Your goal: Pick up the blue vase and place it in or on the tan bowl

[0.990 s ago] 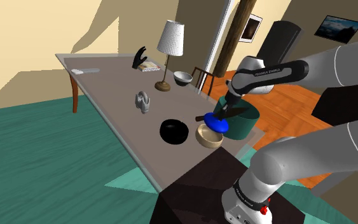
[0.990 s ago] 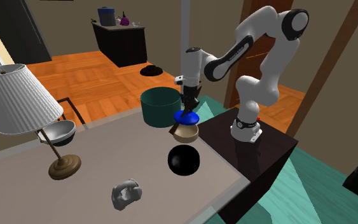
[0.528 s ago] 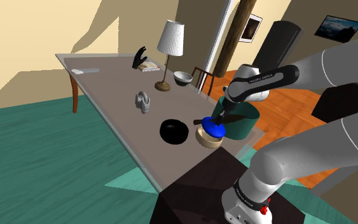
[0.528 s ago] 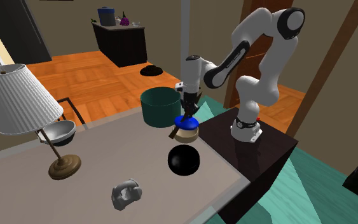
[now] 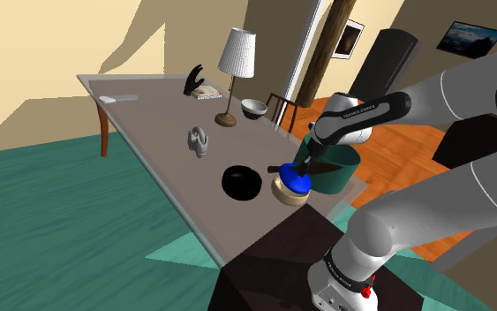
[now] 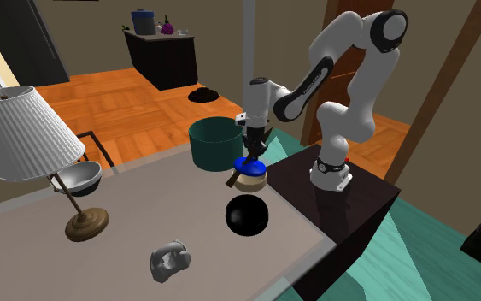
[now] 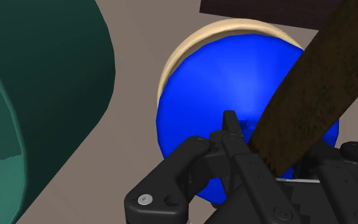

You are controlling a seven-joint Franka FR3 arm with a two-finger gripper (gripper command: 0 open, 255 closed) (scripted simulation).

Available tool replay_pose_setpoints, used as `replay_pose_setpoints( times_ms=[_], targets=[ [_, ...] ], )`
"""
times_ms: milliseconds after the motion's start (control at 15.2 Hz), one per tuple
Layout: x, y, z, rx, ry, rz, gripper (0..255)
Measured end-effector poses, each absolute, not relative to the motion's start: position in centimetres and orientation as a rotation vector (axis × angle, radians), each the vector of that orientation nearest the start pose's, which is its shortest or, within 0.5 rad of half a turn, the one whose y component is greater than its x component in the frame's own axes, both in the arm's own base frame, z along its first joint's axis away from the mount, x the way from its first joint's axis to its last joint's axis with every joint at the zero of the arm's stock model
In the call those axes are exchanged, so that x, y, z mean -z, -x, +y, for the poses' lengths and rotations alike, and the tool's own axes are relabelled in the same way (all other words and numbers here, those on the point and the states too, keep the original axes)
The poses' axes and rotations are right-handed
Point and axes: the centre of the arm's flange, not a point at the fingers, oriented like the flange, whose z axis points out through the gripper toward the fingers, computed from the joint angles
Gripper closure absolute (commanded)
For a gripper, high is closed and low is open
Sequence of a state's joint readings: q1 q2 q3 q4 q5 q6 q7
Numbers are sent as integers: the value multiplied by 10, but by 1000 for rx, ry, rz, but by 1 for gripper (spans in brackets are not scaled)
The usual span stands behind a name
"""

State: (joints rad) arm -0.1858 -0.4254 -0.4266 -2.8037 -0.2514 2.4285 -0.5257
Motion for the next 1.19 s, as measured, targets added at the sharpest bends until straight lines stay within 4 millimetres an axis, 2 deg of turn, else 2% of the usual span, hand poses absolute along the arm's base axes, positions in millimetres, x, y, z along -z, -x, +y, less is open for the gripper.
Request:
replay_pose_setpoints(
  times_ms=[66, 462, 792, 1188],
  targets=[
    [-320, -305, -197, 47, 3147, -211, 0],
    [-320, -305, -197, 48, 3147, -211, 0],
    [-365, -304, -197, 51, 3148, -211, 0],
    [-370, -303, -197, 48, 3147, -211, 0]
  ],
)
